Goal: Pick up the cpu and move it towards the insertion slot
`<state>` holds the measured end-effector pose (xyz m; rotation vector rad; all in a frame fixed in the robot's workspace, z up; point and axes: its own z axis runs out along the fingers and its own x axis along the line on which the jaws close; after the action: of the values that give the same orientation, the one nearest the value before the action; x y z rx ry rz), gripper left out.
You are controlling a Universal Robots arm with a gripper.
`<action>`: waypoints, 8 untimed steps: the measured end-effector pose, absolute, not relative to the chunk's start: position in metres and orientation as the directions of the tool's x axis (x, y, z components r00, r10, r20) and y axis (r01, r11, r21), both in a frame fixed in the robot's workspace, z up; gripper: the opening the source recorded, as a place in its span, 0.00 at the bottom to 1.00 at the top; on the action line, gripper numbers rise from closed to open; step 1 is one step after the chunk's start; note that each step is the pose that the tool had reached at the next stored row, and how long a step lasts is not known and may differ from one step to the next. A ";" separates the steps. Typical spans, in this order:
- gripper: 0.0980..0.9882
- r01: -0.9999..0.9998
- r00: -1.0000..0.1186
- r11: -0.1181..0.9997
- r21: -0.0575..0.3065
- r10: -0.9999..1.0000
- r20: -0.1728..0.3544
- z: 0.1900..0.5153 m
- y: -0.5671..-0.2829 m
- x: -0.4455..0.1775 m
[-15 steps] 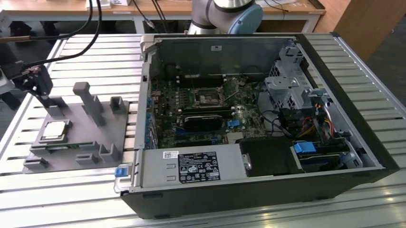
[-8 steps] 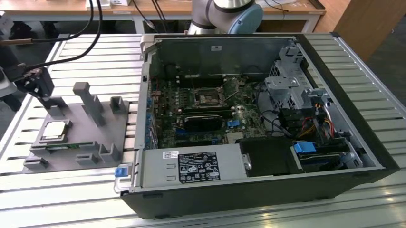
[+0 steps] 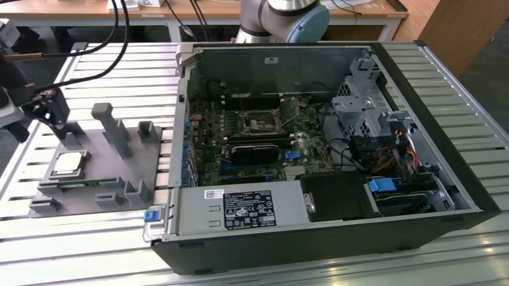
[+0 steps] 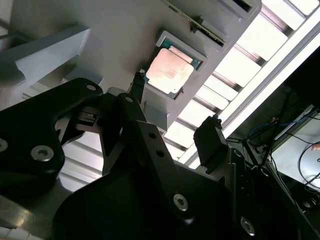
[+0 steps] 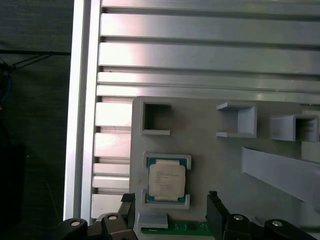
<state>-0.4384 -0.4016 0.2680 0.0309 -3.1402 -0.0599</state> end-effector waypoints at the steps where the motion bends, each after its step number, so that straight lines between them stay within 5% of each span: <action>1: 0.65 -0.020 -1.000 0.999 0.038 -0.020 0.000 0.267 -0.402 -0.438; 8: 0.65 -0.020 -1.000 0.999 0.038 -0.020 0.000 0.261 -0.402 -0.438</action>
<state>-0.4384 -0.4017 0.2611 0.0309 -3.1403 -0.0600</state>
